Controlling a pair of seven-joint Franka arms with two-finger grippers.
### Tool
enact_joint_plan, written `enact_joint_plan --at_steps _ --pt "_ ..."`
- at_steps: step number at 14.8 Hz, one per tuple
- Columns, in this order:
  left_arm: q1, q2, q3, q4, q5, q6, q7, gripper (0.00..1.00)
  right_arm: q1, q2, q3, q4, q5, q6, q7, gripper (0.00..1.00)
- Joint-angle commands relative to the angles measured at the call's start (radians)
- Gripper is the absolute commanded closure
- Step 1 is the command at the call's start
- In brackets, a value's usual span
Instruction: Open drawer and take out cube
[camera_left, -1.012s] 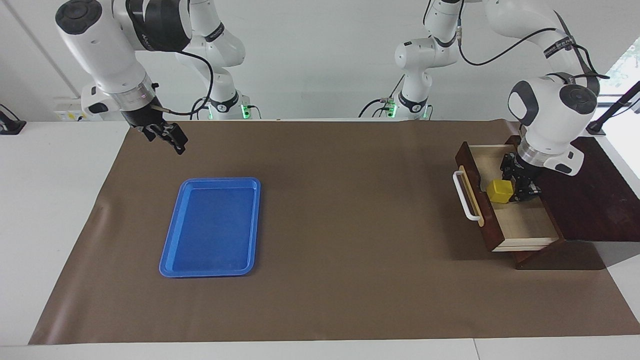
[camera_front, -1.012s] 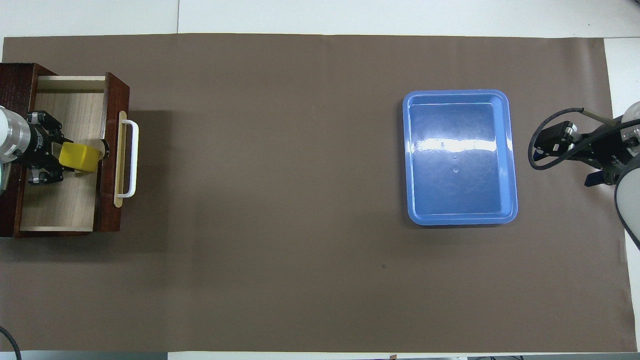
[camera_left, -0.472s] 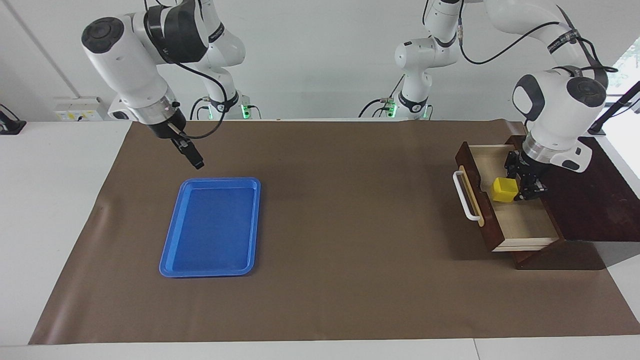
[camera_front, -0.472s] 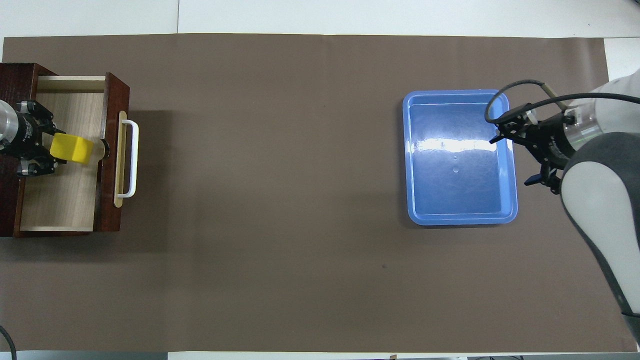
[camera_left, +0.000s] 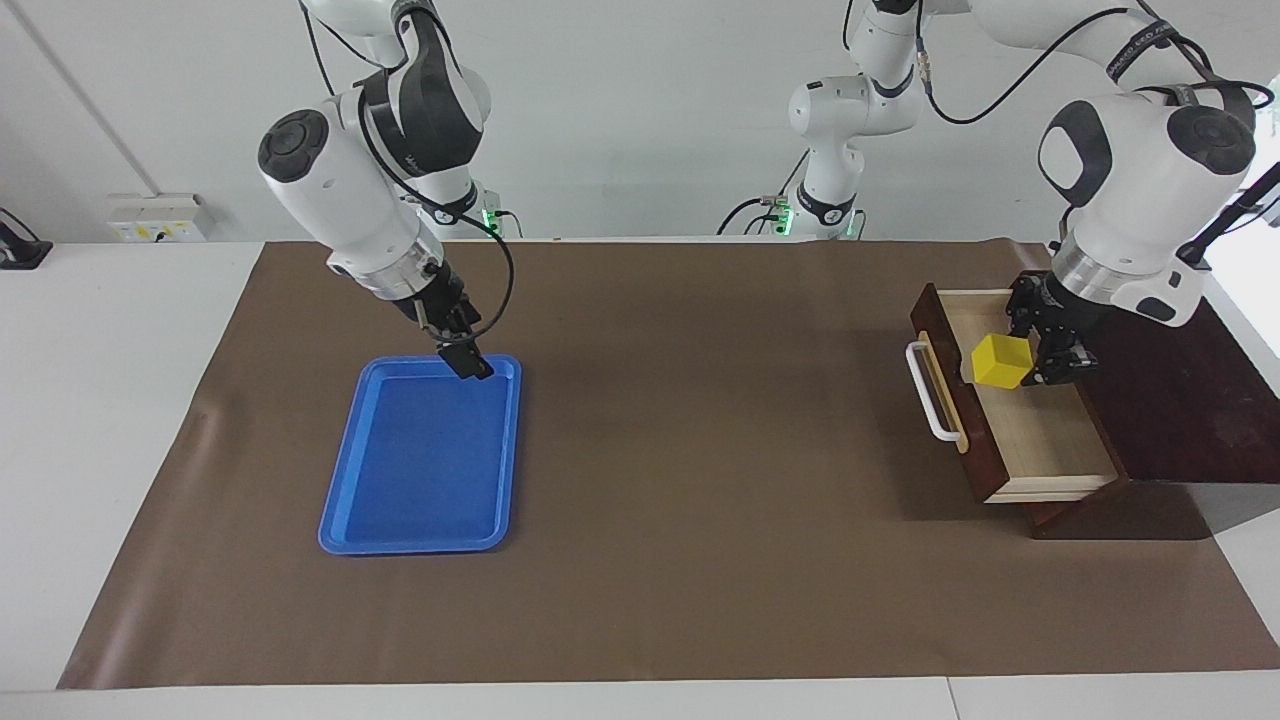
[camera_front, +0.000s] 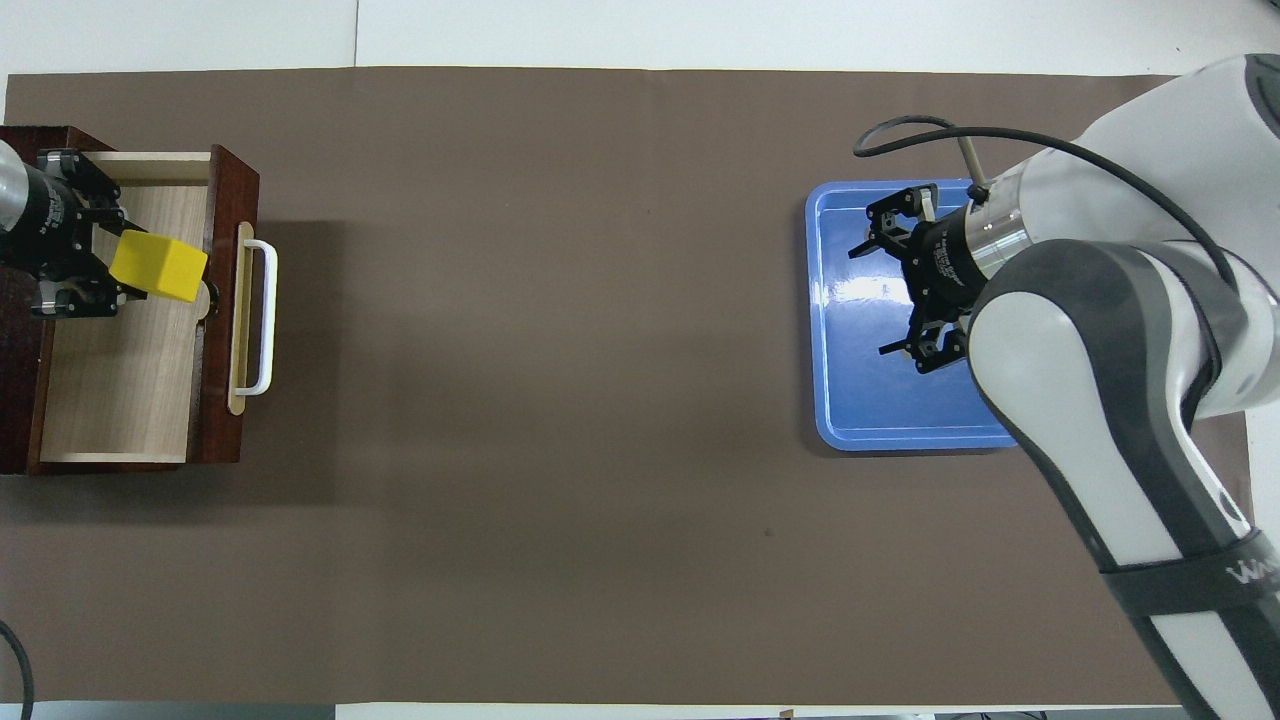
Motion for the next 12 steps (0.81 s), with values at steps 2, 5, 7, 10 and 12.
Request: enact_joint_plan --at_steps 2,5,7,10,12 --pt "-0.102 0.029 0.013 0.055 -0.016 -0.039 -0.147 1.00 0.053 0.049 0.000 0.056 0.088 0.028 0.153 0.00" --pt "-0.182 0.017 0.010 0.022 -0.016 -0.029 -0.394 1.00 0.100 0.052 0.001 0.059 0.133 0.041 0.239 0.00" --pt "-0.258 0.019 0.011 0.022 -0.018 -0.024 -0.468 1.00 0.122 0.057 0.001 0.076 0.136 0.044 0.239 0.00" --pt "-0.343 0.029 0.011 0.005 -0.022 0.026 -0.566 1.00 0.135 0.127 0.001 0.162 0.130 0.041 0.224 0.00" --pt "-0.364 0.028 0.010 -0.009 -0.036 0.063 -0.586 1.00 0.134 0.158 0.001 0.174 0.130 0.034 0.155 0.00"
